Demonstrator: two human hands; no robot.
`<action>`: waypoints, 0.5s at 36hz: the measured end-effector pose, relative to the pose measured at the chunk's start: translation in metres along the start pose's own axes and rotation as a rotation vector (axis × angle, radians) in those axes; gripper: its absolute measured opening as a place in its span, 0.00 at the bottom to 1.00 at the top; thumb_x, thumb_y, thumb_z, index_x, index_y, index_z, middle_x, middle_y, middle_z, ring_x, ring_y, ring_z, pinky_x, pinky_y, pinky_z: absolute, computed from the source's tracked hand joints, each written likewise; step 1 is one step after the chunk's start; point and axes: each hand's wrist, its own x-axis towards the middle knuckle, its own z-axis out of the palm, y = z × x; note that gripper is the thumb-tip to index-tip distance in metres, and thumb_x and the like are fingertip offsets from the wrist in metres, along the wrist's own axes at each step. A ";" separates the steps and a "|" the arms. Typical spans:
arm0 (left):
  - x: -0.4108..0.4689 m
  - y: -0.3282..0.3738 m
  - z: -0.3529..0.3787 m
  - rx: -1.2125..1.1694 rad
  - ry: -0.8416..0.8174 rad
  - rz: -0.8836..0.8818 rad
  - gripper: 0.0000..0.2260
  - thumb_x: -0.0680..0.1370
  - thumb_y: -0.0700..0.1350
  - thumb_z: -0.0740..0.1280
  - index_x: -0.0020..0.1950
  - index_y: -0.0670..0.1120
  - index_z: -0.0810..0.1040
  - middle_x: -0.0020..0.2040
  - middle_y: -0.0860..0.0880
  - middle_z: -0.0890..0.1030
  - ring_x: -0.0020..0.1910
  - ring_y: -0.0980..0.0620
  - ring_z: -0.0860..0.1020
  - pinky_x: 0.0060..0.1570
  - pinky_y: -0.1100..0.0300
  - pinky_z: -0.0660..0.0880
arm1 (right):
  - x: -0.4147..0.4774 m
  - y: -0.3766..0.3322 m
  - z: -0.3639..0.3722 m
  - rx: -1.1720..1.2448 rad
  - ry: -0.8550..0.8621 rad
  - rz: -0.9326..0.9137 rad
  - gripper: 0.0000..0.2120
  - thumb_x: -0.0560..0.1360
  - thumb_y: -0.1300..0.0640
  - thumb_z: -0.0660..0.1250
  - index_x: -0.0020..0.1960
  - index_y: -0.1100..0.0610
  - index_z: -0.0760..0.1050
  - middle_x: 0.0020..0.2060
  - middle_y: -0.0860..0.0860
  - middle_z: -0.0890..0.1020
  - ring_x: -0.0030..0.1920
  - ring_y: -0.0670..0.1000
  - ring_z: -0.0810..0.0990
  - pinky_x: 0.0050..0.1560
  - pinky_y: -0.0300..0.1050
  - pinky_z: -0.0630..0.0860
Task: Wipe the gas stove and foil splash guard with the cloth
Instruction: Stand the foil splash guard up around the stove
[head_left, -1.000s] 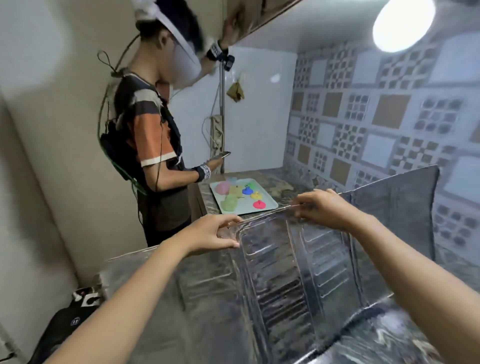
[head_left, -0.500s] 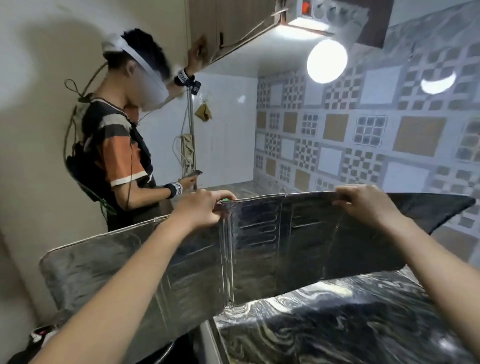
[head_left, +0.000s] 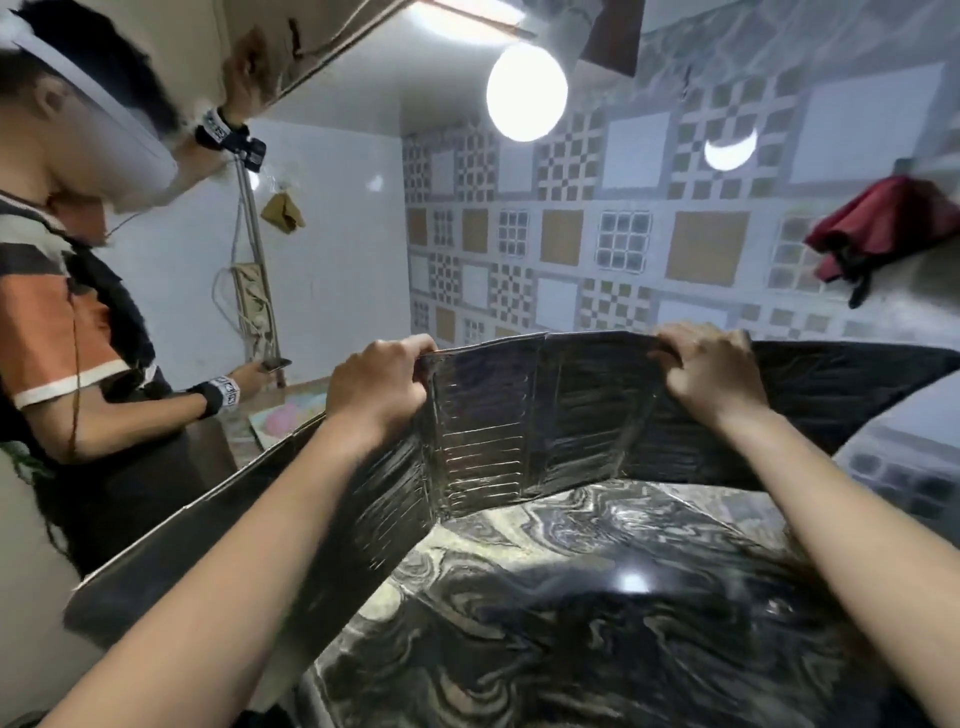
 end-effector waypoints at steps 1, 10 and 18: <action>0.010 0.007 0.006 -0.005 0.004 0.012 0.14 0.73 0.38 0.62 0.56 0.50 0.75 0.45 0.44 0.81 0.43 0.42 0.79 0.39 0.55 0.74 | 0.002 0.008 -0.001 -0.014 0.005 0.023 0.08 0.74 0.62 0.65 0.52 0.60 0.77 0.52 0.58 0.81 0.54 0.60 0.77 0.53 0.53 0.64; 0.086 0.078 0.062 -0.188 -0.013 0.201 0.11 0.73 0.41 0.64 0.54 0.51 0.78 0.51 0.40 0.81 0.48 0.38 0.79 0.43 0.52 0.73 | -0.002 0.092 -0.022 -0.204 0.015 0.266 0.10 0.71 0.64 0.61 0.51 0.57 0.76 0.50 0.56 0.80 0.54 0.59 0.75 0.49 0.49 0.60; 0.111 0.142 0.098 -0.339 -0.062 0.334 0.15 0.73 0.39 0.63 0.56 0.51 0.78 0.53 0.40 0.81 0.51 0.37 0.77 0.47 0.49 0.73 | -0.029 0.141 -0.051 -0.358 -0.024 0.410 0.12 0.73 0.63 0.60 0.55 0.57 0.74 0.56 0.54 0.79 0.58 0.57 0.73 0.51 0.49 0.61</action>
